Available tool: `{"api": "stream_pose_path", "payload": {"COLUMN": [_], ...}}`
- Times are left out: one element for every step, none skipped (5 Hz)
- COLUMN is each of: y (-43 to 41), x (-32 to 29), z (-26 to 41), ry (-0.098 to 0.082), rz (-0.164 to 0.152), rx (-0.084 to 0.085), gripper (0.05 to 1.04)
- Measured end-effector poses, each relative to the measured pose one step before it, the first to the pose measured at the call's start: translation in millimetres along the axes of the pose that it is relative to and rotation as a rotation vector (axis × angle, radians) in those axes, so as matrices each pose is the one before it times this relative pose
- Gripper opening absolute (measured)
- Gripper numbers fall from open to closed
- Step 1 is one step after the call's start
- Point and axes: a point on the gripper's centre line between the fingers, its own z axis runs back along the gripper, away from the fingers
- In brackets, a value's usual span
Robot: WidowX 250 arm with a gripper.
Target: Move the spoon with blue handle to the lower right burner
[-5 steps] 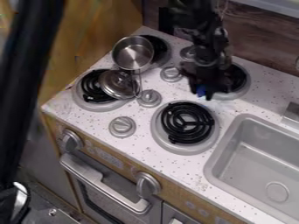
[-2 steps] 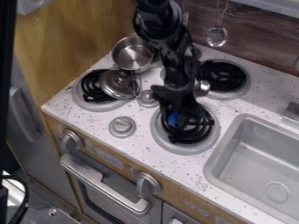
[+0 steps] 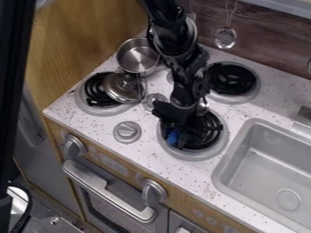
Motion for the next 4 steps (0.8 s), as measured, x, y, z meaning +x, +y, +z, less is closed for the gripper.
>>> {"api": "stream_pose_path", "payload": {"y": [2.42, 1.52, 5.09, 0.99], "x": [1.24, -8.75, 2.63, 1.48], "z": [1.60, 8.39, 47.81, 8.31], "ry": [0.0211, 0.0072, -0.1413, -0.0125], "rz": [0.0262, 0.0150, 0.0206, 0.0278], "rx": [0.0204, 0.0500, -0.0311, -0.0434], "gripper": [0.804, 0.999, 0.999, 0.999]}}
